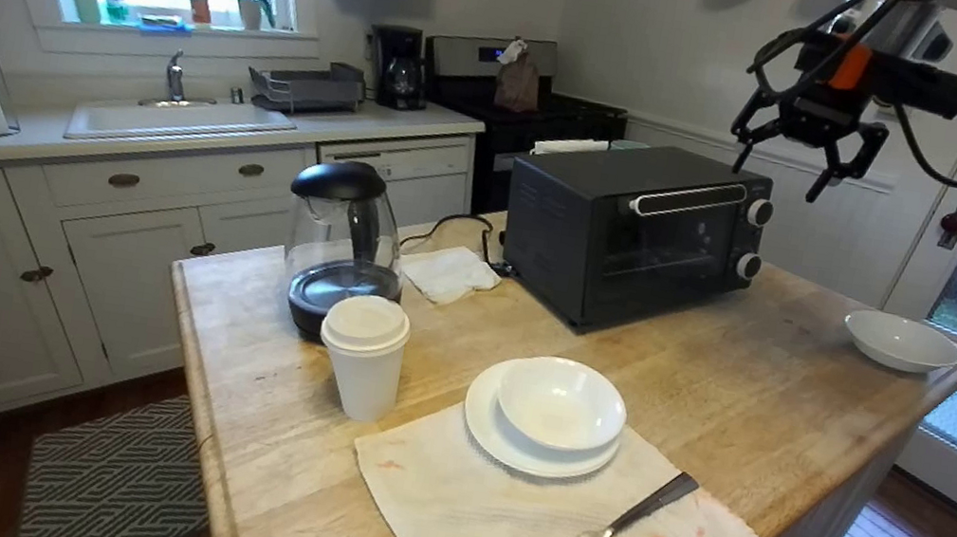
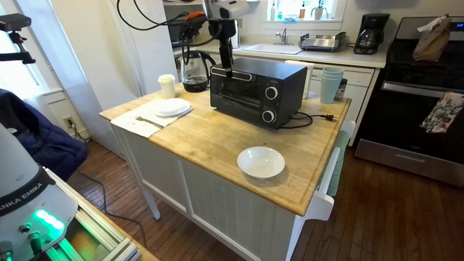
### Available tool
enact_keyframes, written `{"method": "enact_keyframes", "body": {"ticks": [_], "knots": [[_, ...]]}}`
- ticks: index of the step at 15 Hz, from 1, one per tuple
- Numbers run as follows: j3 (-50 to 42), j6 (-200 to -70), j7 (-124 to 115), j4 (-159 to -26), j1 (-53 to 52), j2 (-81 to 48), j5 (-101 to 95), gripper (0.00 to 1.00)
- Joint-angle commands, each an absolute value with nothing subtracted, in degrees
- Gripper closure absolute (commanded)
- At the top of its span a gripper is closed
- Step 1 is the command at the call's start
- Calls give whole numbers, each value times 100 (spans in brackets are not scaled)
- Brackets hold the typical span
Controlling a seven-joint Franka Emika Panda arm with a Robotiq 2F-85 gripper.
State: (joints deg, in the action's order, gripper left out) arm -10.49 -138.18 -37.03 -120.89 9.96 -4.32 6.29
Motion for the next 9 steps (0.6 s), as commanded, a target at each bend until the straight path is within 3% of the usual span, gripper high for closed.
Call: {"method": "enact_keyframes", "body": {"ticks": [1, 9], "knots": [[-1085, -14047, -4114, -11938, 957, -643, 670, 0], [-1030, -14243, -3595, -11949, 948, -844, 903, 0]]}}
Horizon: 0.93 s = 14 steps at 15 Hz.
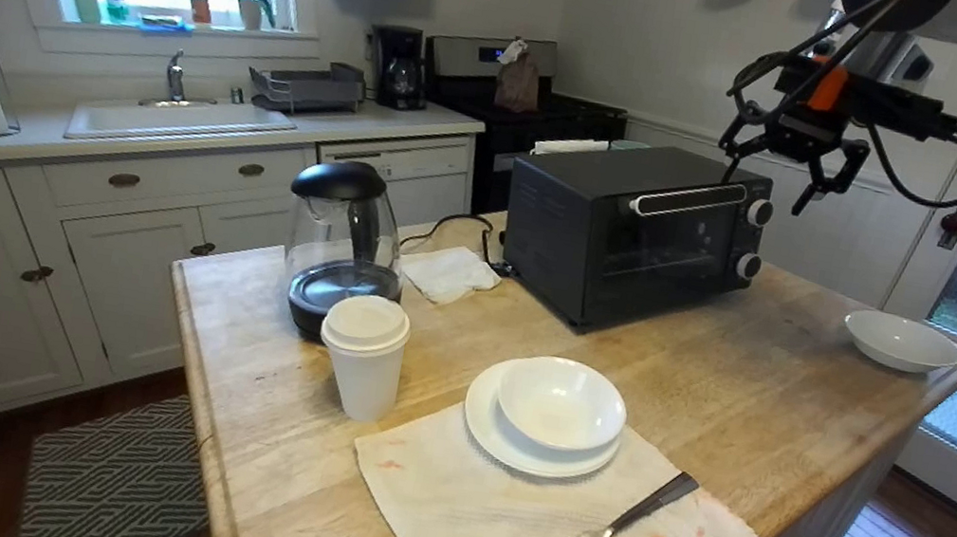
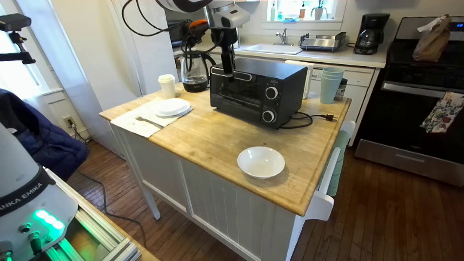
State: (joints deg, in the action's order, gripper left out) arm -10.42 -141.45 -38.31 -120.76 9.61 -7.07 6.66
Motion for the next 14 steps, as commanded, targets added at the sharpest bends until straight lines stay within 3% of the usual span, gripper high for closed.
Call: {"method": "enact_keyframes", "body": {"ticks": [1, 14], "knots": [[-1010, -14265, -3541, -11948, 939, -861, 962, 0], [-906, -14316, -3621, -11715, 874, -1114, 1858, 0]]}}
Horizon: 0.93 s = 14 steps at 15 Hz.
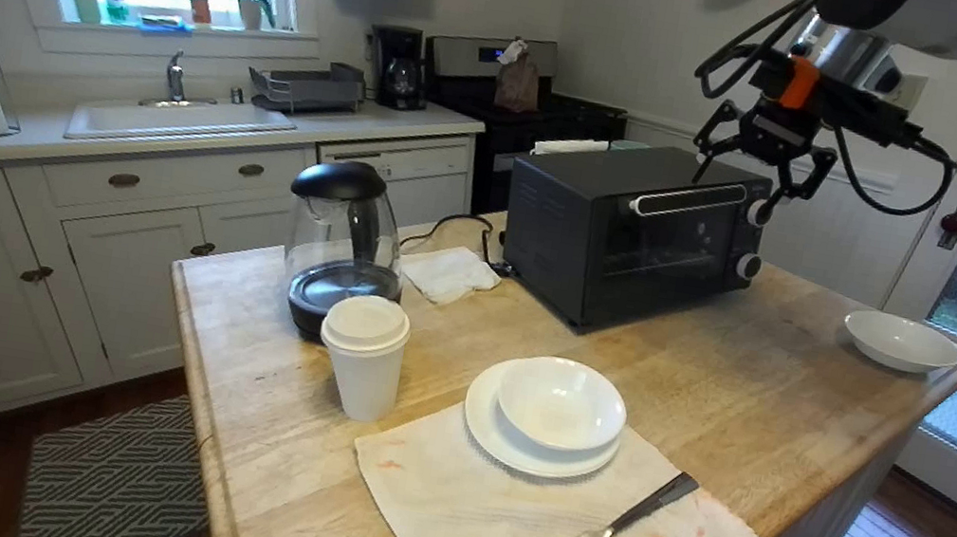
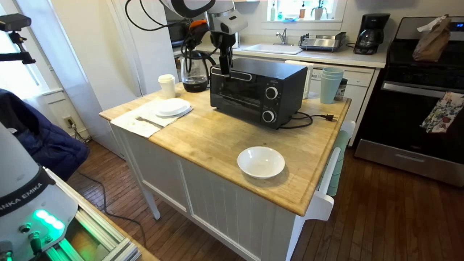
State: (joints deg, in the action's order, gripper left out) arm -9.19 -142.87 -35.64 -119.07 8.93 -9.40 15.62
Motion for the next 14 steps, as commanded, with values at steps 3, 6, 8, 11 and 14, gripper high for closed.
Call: {"method": "enact_keyframes", "body": {"ticks": [3, 6, 8, 11, 14], "knots": [[-943, -14246, -3746, -11651, 873, -1211, 1868, 0], [-937, -14241, -3809, -11592, 887, -1299, 1950, 0], [-924, -14279, -3792, -11561, 889, -1361, 2031, 0], [-939, -14150, -3828, -11483, 891, -1441, 2025, 0], [-1000, -14056, -3915, -11498, 827, -1454, 1729, 0]]}}
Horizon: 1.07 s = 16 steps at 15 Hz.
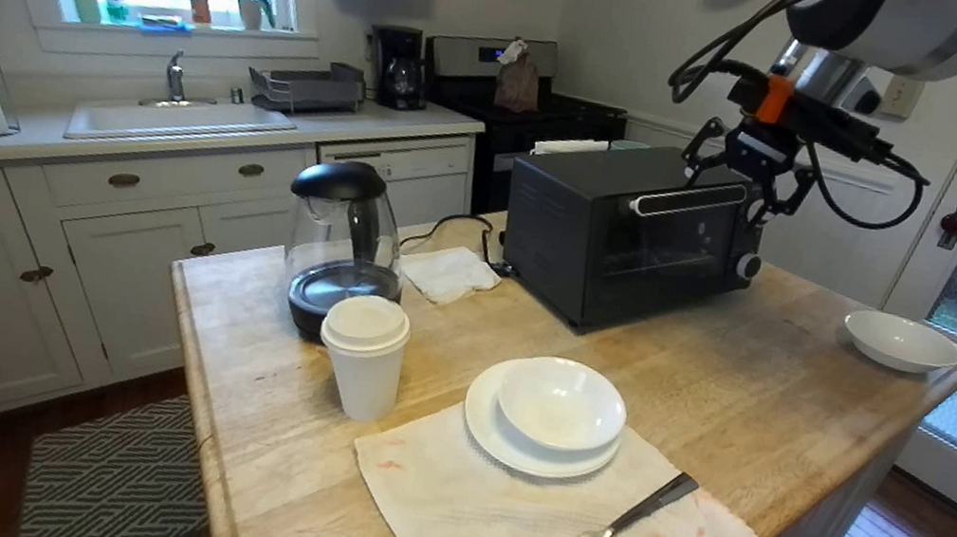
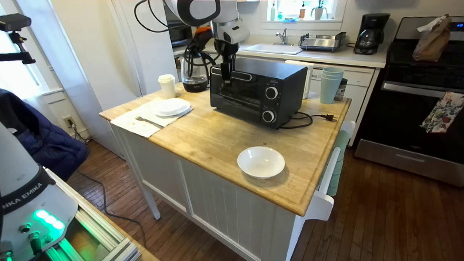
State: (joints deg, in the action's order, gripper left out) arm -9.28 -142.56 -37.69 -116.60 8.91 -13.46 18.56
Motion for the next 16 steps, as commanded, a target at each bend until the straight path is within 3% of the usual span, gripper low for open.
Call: {"method": "enact_keyframes", "body": {"ticks": [1, 16], "knots": [[-1037, -14028, -3993, -11532, 790, -1420, 1584, 0], [-1131, -13398, -4762, -12258, 393, -831, -556, 0]]}}
